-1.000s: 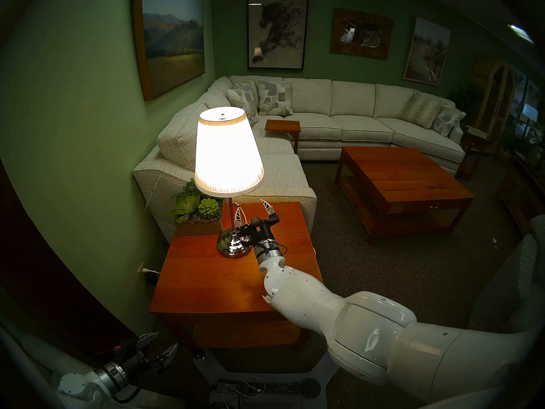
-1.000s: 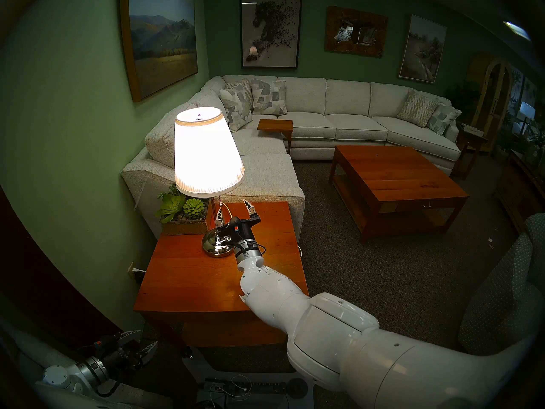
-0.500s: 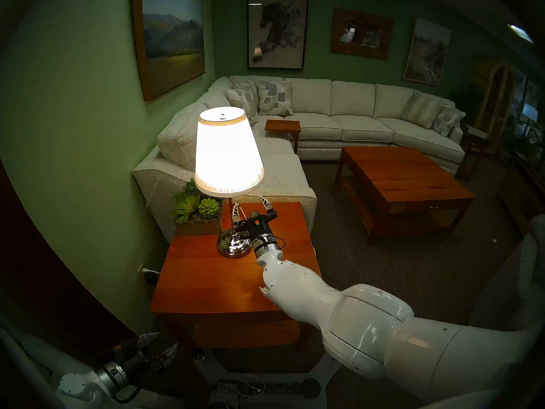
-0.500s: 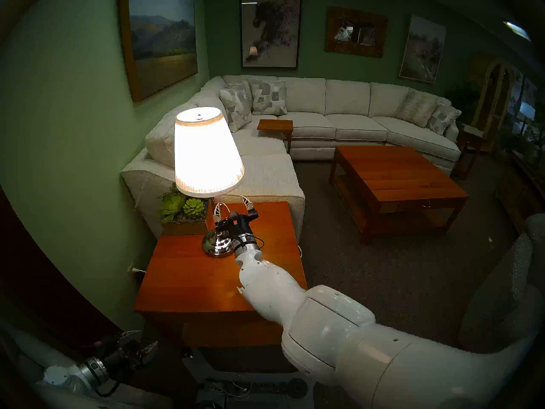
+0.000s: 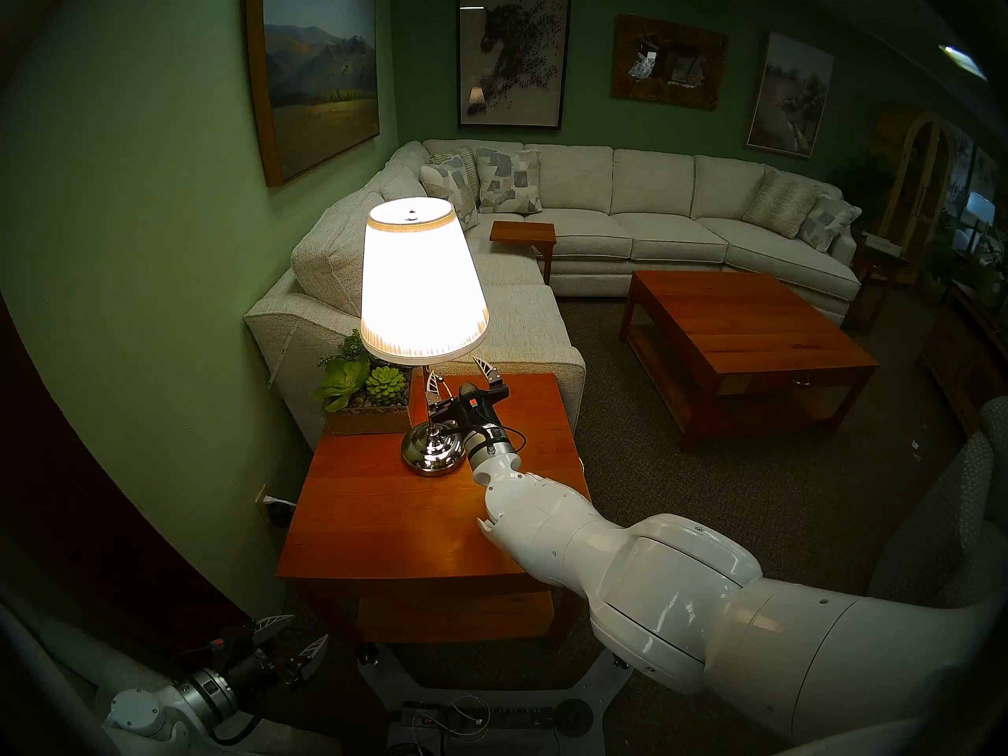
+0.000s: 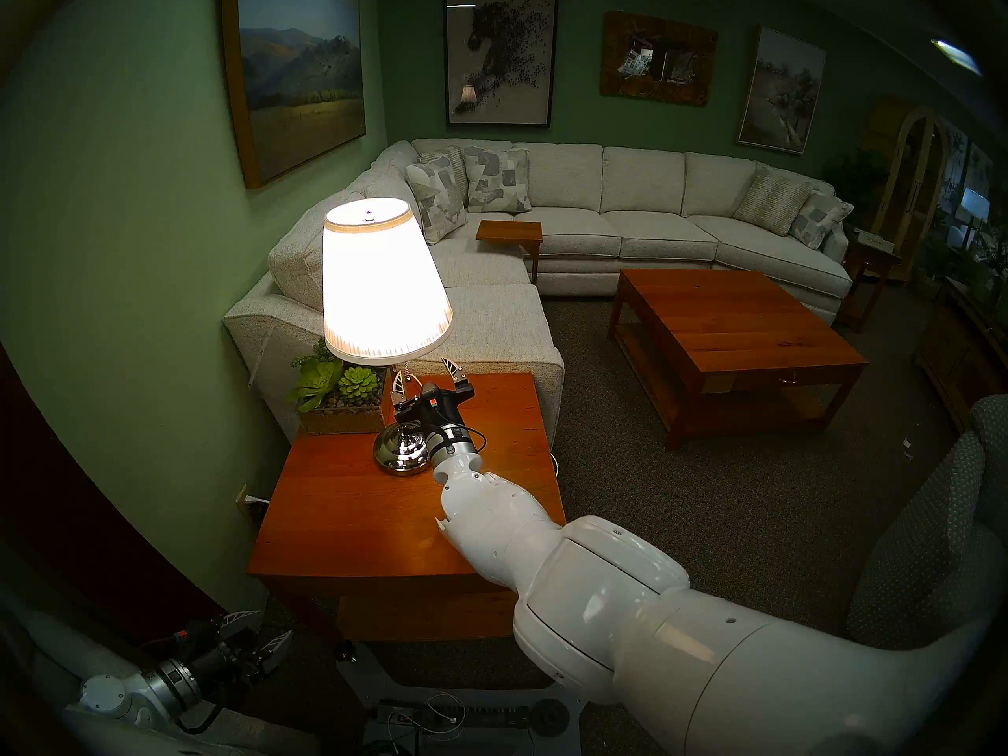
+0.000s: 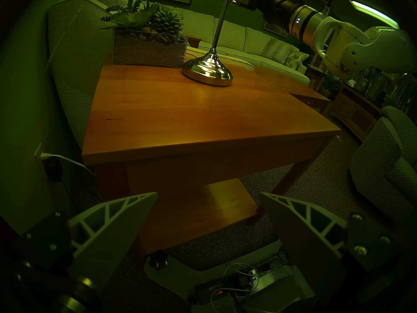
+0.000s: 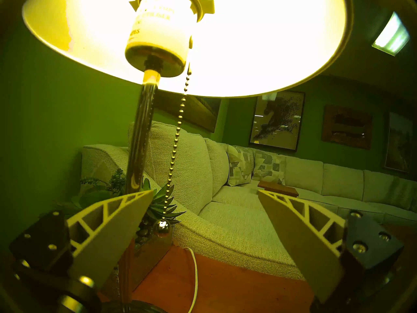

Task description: Pull on string to turn off lamp

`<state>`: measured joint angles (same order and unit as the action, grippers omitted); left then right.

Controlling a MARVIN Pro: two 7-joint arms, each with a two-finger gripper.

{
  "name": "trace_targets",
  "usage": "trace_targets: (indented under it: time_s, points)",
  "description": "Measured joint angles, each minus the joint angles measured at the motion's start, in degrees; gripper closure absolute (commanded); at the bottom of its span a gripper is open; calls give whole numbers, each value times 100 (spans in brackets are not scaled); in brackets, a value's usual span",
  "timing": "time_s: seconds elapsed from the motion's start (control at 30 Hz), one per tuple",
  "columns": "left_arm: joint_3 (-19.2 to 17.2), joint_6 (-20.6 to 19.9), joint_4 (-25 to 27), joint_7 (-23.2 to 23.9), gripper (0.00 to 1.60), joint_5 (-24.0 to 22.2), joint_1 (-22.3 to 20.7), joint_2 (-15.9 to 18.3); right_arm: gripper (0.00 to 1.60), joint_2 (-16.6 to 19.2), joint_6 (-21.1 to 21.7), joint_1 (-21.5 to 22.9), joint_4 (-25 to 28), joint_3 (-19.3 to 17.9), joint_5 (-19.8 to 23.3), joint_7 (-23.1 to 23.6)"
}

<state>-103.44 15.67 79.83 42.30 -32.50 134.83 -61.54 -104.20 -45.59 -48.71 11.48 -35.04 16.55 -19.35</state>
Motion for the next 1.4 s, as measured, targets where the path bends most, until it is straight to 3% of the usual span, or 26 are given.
trace_targets:
  time_s: [0.23, 0.47, 0.5, 0.53, 1.4]
  points:
    - [1, 0, -3, 0, 0, 0, -3, 1, 101, -33, 21, 78, -74, -57, 103, 197]
    - [2, 0, -7, 0, 0, 0, -5, 1, 100, -53, 46, 130, -134, -104, 187, 359]
    - [2, 0, -7, 0, 0, 0, -5, 1, 108, -55, 48, 134, -140, -108, 193, 372]
    - [3, 0, -8, 0, 0, 0, -6, 1, 159, -59, 57, 145, -153, -119, 213, 409]
    - [9, 0, -25, 0, 0, 0, -16, 2, 160, -169, 337, 145, -346, -279, 514, 884]
